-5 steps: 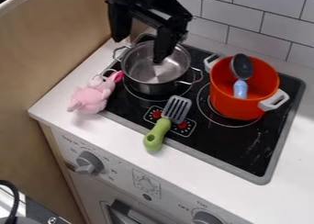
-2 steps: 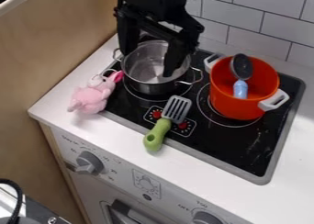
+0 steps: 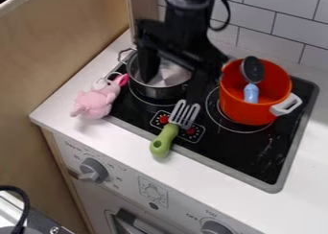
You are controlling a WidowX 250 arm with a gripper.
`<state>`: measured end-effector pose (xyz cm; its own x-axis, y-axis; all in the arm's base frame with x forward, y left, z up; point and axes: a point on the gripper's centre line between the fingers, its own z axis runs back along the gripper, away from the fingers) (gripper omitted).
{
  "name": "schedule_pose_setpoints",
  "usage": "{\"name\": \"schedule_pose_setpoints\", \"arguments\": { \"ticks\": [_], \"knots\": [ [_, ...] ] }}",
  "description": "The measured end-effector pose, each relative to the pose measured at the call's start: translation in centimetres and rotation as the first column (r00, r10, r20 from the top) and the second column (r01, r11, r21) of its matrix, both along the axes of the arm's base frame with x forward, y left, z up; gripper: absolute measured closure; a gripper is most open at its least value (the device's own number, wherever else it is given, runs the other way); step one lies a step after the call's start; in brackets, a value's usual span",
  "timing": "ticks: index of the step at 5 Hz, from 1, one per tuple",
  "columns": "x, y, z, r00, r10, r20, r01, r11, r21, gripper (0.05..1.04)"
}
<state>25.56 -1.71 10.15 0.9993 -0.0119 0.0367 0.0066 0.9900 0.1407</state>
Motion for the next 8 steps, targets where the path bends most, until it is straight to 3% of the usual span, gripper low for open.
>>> {"name": "schedule_pose_setpoints", "arguments": {
  "ticks": [3, 8],
  "knots": [
    [-0.7, 0.5, -3.0, 0.999, -0.027, 0.035, 0.026, 0.999, 0.020, 0.083],
    [-1.1, 0.4, -3.4, 0.999, -0.018, 0.031, 0.017, 0.999, 0.031, 0.083]
  ]
}}
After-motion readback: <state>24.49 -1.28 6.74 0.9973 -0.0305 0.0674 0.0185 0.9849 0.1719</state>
